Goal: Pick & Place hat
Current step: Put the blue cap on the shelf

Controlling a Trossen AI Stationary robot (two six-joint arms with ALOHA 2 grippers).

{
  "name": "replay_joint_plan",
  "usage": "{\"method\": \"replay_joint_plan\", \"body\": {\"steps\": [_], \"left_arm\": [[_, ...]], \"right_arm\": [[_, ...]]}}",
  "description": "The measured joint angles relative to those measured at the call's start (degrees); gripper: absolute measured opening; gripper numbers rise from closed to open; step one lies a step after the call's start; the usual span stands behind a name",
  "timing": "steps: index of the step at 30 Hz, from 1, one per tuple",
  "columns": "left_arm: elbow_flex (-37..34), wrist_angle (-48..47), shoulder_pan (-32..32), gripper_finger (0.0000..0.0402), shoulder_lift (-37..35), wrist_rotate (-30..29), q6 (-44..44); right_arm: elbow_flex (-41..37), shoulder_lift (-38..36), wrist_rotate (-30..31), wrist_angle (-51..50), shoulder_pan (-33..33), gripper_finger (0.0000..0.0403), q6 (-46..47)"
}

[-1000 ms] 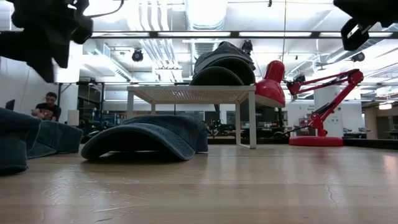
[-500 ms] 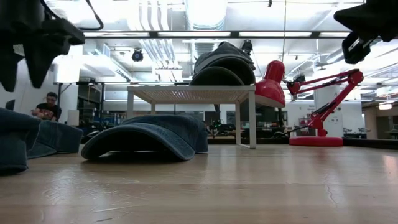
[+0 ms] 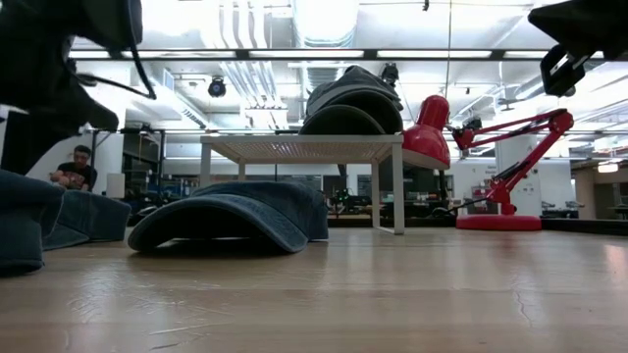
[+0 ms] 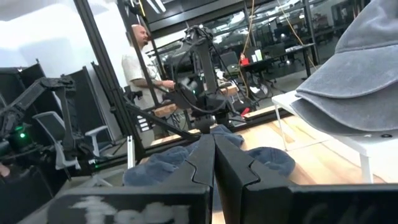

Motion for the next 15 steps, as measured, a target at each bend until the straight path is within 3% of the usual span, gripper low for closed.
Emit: {"method": "replay_joint_plan", "body": {"steps": [6, 15], "left_arm": [[-3.8, 5.6, 0.0, 0.0216, -0.5, 0.1, -1.7], [-14.1, 21.4, 0.0, 0.0215, -0.9, 0.5, -3.1]], "right_arm": [[0.0, 0.1, 0.0, 0.0, 0.0, 0.0008, -0.2], [0.0, 0.1, 0.0, -0.1, 0.0, 0.0008, -0.2]]}}
